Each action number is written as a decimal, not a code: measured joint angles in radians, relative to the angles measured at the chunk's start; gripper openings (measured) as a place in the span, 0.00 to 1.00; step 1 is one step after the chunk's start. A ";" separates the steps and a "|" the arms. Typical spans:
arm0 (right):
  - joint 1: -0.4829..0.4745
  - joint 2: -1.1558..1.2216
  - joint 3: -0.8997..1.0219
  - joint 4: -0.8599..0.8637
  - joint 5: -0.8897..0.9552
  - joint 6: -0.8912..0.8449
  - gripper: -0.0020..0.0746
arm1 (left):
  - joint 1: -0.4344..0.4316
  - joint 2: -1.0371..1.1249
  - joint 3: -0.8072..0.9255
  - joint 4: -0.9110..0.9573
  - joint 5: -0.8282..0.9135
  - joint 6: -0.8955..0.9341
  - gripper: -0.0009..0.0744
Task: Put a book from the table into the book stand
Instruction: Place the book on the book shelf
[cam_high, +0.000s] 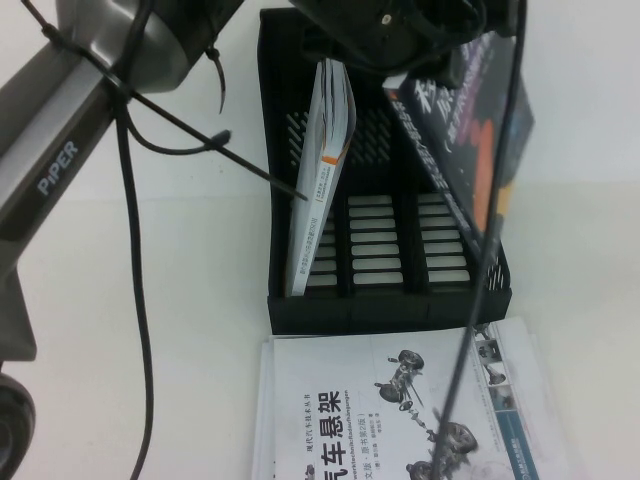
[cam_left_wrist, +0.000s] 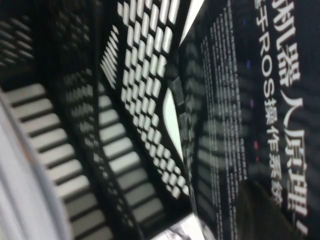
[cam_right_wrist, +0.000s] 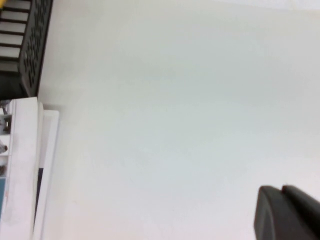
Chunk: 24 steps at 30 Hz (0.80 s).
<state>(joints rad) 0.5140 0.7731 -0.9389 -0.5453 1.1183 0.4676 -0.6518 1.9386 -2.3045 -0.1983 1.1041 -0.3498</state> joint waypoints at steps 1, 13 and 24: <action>0.000 0.000 0.000 0.000 0.000 0.000 0.03 | 0.000 0.000 0.000 0.024 -0.004 -0.013 0.16; 0.000 0.000 0.000 -0.003 -0.023 0.002 0.03 | 0.002 0.000 0.000 0.170 0.018 -0.089 0.16; 0.000 0.000 0.000 -0.003 -0.048 0.005 0.03 | 0.002 0.000 0.000 0.171 0.080 -0.120 0.16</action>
<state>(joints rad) 0.5140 0.7731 -0.9389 -0.5487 1.0708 0.4723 -0.6500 1.9386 -2.3045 -0.0274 1.1844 -0.4700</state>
